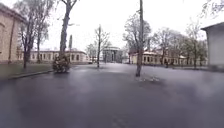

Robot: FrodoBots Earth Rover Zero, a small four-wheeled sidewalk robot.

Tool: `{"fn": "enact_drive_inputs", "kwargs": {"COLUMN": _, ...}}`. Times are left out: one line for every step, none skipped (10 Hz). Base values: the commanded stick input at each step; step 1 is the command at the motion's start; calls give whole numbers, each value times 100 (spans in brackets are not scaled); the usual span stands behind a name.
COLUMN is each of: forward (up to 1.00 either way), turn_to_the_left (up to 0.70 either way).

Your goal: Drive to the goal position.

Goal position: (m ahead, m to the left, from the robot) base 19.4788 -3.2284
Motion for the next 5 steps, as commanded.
{"fn": "enact_drive_inputs", "kwargs": {"forward": 100, "turn_to_the_left": 0}}
{"fn": "enact_drive_inputs", "kwargs": {"forward": 100, "turn_to_the_left": 0}}
{"fn": "enact_drive_inputs", "kwargs": {"forward": 100, "turn_to_the_left": 0}}
{"fn": "enact_drive_inputs", "kwargs": {"forward": 100, "turn_to_the_left": 0}}
{"fn": "enact_drive_inputs", "kwargs": {"forward": 100, "turn_to_the_left": 0}}
